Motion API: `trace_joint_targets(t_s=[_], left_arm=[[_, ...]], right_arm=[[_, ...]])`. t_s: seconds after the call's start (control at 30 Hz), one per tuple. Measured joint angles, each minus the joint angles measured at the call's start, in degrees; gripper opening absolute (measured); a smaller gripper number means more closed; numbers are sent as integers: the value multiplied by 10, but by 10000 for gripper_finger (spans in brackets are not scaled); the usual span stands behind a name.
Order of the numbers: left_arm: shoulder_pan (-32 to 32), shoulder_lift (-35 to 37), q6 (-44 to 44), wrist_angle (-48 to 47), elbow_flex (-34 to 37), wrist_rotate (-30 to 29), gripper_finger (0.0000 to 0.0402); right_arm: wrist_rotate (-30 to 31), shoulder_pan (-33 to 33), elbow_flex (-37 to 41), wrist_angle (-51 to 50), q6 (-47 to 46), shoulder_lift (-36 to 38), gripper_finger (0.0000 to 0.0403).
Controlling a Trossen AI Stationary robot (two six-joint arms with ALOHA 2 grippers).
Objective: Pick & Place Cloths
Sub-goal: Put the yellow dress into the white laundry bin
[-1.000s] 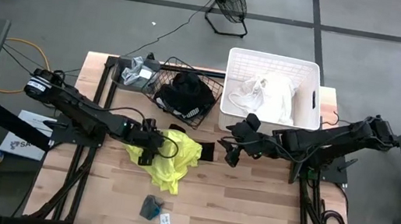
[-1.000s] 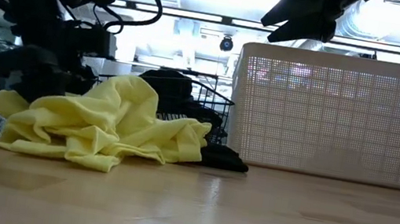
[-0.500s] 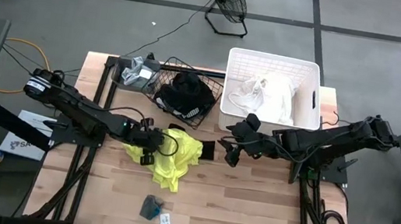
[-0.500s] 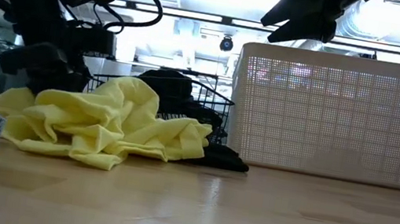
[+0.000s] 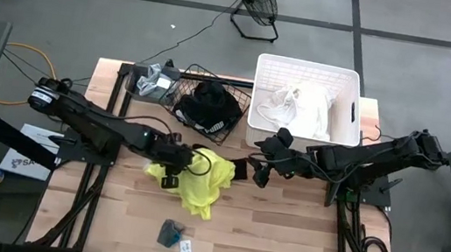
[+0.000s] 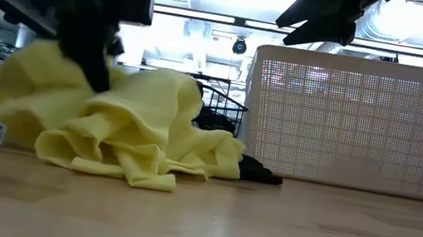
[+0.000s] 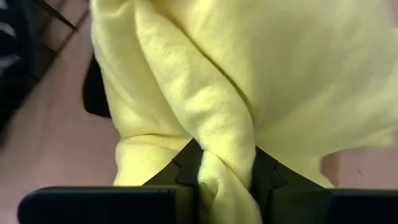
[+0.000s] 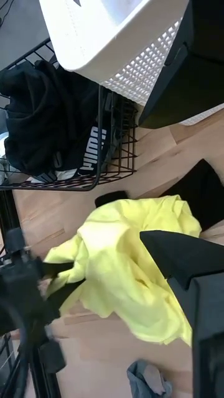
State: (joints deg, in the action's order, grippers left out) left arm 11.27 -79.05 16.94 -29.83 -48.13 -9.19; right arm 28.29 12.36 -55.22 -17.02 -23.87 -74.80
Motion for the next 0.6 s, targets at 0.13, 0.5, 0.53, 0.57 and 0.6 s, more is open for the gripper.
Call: trace_joint_targets(t_s=[0.13, 0.5, 0.53, 0.57, 0.6], left_arm=[[0, 0, -2, -98, -73, -1, 61], [0, 1, -38, -273, -264, -4, 61], [0, 1, -45, -283, -279, -3, 61], [0, 1, -49, -292, -294, -3, 61], [0, 1, -54, -299, -309, -3, 61]], right_arm=[[0, 0, 0, 0, -1, 0, 275], [0, 0, 0, 0, -1, 0, 275], [0, 0, 0, 0, -1, 0, 275], [0, 0, 0, 0, -1, 0, 275], [0, 0, 0, 0, -1, 0, 275]])
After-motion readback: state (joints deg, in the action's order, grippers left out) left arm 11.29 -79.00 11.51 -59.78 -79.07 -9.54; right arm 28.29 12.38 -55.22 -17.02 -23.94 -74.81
